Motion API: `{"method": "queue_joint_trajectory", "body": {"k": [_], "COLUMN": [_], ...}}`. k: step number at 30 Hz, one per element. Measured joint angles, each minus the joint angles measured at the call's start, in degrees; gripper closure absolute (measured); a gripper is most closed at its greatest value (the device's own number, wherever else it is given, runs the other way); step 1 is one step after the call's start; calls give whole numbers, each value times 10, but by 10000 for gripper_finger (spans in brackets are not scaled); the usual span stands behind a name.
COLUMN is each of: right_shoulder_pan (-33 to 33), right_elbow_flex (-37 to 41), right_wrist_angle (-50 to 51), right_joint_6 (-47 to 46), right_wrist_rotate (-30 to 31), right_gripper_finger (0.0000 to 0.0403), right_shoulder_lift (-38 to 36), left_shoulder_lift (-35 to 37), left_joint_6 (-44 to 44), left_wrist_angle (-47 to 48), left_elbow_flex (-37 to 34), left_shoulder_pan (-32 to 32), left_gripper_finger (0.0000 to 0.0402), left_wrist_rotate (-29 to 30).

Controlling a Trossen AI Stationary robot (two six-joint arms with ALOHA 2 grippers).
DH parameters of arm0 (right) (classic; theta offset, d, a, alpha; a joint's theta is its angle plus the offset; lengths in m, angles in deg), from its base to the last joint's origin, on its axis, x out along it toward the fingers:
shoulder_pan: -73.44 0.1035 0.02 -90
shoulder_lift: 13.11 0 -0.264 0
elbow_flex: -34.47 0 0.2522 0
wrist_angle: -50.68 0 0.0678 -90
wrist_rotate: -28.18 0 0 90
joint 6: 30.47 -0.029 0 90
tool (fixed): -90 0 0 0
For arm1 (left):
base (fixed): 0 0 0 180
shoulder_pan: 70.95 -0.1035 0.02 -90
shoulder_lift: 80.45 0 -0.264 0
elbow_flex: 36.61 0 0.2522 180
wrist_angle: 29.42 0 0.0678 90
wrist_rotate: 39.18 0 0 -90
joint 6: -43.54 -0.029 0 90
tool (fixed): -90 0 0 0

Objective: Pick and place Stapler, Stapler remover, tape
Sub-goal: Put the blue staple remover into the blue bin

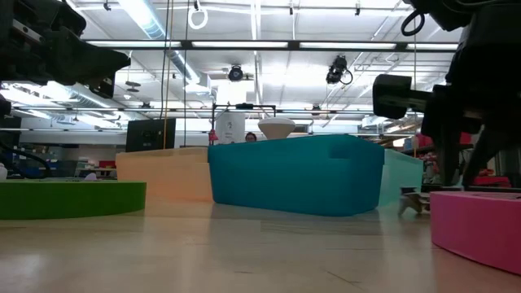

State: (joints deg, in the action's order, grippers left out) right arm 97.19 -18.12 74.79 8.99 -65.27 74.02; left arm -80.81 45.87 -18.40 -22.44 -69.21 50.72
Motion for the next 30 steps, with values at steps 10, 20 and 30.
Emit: {"method": "queue_joint_trajectory", "body": {"k": [10, 20, 30], "right_shoulder_pan": [0, 0, 5], "right_elbow_flex": [0, -39, -94], "right_wrist_angle": [-2, 39, 160], "right_joint_6": [0, -37, -76], "right_wrist_rotate": [0, 0, 0], "right_gripper_finger": [398, 400, 401], "right_shoulder_lift": [0, -10, -54], "left_shoulder_lift": [0, 0, 0], "left_joint_6": [0, 0, 0], "left_wrist_angle": [0, 0, 0], "left_elbow_flex": [0, 0, 0], "left_shoulder_pan": [0, 0, 0], "left_gripper_finger": [369, 369, 369], "left_wrist_rotate": [0, 0, 0]}}
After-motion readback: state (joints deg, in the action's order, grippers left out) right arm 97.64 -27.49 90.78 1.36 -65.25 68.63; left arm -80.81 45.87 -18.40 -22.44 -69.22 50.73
